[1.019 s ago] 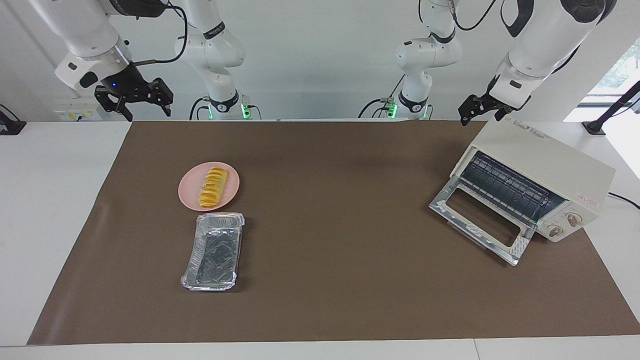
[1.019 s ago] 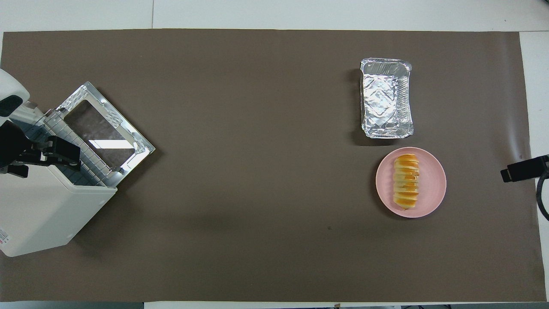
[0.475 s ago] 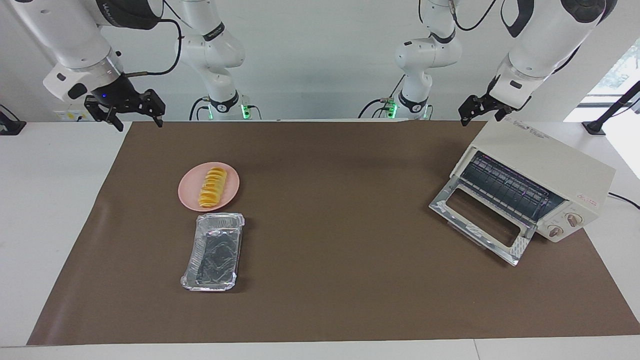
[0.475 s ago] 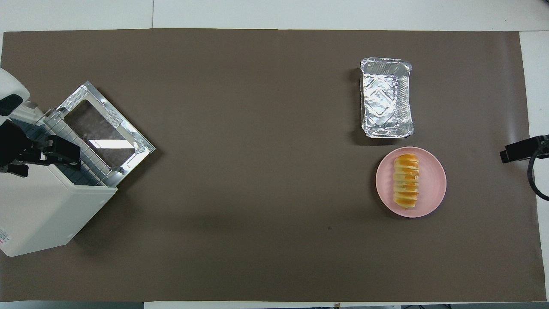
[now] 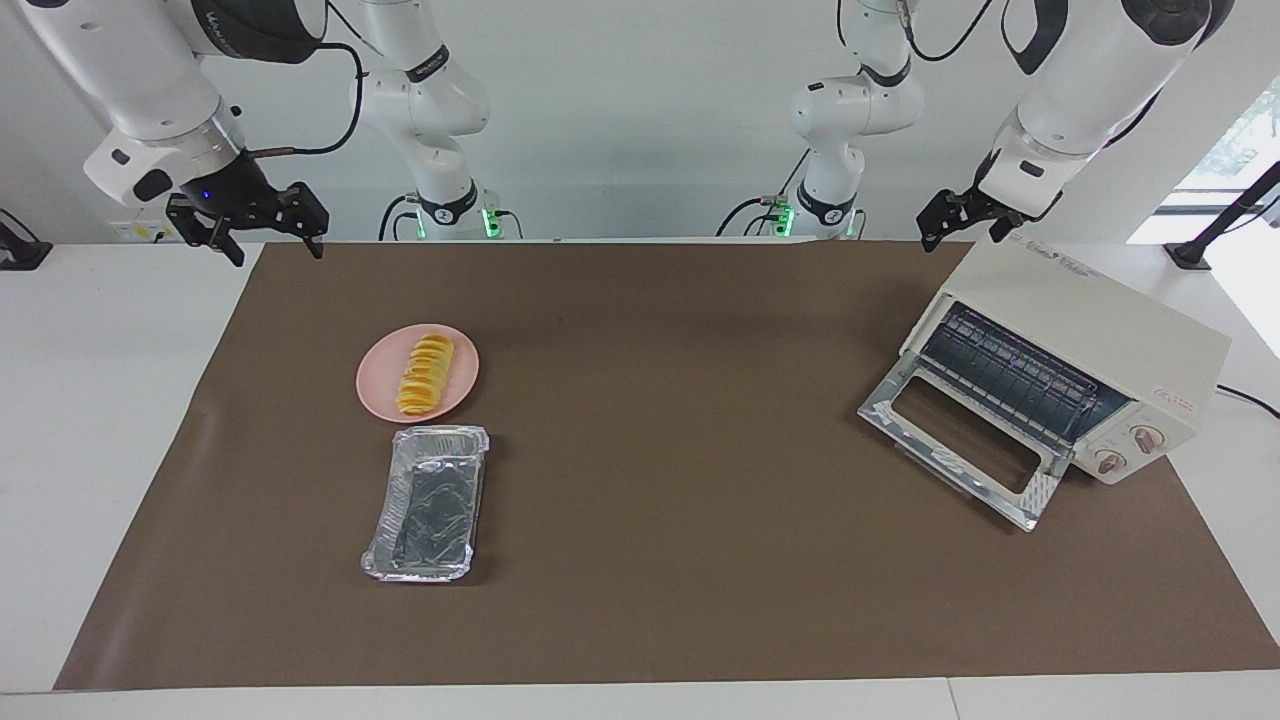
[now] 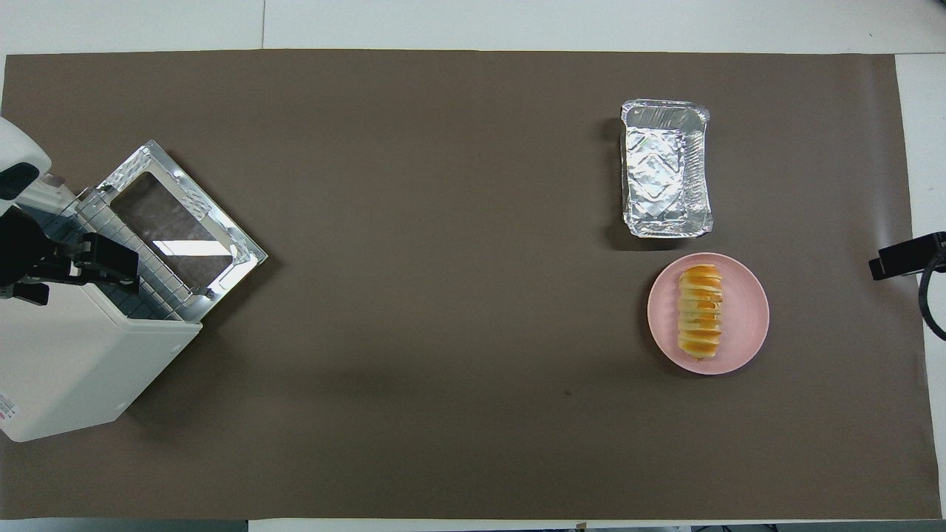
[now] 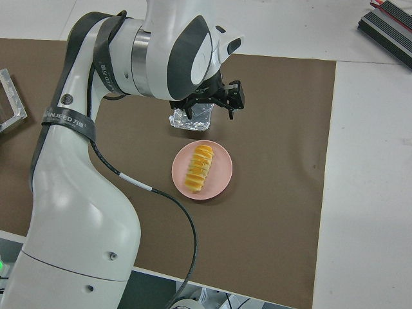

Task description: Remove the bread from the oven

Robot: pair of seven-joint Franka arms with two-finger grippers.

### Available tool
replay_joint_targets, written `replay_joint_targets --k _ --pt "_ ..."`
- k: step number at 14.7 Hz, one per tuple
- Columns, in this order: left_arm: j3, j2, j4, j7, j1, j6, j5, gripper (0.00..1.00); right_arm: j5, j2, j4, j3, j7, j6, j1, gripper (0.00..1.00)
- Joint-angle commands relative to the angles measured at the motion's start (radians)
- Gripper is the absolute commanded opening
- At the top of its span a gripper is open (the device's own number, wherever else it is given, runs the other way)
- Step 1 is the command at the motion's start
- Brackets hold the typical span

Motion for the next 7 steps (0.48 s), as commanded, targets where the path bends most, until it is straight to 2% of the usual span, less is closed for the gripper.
replay_joint_targets --k 1,7 --pt "-0.005 -0.021 -0.018 0.002 0.014 0.013 -0.014 1.00 -0.006 0.001 0.017 0.009 0.011 -0.022 -0.015 1.00" --pt "-0.005 -0.023 -0.018 0.004 0.014 0.013 -0.014 1.00 -0.006 0.000 0.011 0.009 0.008 -0.019 -0.015 1.00"
